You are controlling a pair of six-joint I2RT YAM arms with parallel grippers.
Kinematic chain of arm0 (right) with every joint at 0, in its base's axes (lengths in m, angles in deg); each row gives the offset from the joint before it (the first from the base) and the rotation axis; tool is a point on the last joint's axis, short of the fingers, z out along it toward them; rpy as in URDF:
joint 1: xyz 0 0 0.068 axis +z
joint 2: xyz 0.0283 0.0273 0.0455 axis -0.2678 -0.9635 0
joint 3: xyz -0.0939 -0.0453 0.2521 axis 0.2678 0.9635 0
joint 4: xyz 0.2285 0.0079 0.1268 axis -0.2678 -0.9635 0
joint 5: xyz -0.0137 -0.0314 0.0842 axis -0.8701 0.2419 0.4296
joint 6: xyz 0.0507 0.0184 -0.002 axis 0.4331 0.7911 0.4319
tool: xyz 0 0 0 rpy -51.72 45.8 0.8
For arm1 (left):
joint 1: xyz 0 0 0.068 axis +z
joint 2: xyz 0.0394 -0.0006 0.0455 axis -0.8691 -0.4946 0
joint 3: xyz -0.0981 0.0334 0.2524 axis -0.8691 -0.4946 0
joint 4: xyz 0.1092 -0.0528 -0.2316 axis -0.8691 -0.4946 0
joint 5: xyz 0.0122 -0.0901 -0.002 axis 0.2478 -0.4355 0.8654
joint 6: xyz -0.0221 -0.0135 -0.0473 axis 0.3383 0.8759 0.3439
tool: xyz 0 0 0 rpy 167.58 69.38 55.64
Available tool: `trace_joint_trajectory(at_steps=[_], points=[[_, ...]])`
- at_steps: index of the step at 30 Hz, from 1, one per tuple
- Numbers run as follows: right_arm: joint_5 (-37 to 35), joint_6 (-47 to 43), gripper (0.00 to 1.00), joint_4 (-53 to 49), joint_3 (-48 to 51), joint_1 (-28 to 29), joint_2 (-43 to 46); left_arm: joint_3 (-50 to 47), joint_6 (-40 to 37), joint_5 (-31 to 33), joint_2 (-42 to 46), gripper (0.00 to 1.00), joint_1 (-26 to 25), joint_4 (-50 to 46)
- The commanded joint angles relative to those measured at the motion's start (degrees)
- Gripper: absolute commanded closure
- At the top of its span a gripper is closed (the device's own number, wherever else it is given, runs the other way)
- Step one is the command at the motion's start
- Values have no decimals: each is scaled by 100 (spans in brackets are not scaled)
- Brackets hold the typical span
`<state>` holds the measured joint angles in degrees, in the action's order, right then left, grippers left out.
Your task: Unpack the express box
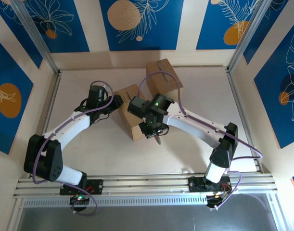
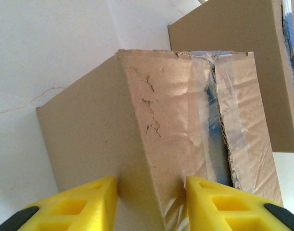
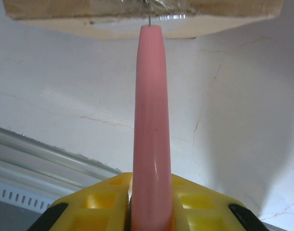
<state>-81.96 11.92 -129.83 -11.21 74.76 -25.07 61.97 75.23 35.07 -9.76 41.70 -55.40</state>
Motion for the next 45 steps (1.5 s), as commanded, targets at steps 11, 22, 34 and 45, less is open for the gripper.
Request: trace_joint_trajectory(at_steps=[11,22,34,45], points=[[-206,458,100,-537,501,29,1250,202,-141,-169,56,46,57,-298],[-615,790,100,678,1773,-1071,1842,2424,-1581,957,-149,54,434,-2690],[-347,1367,100,1791,2160,-1099,691,4405,-2272,579,-2879,66,802,-2600],[-132,959,100,2100,1498,-1394,-83,2574,-1999,51,-2112,67,714,-1748]])
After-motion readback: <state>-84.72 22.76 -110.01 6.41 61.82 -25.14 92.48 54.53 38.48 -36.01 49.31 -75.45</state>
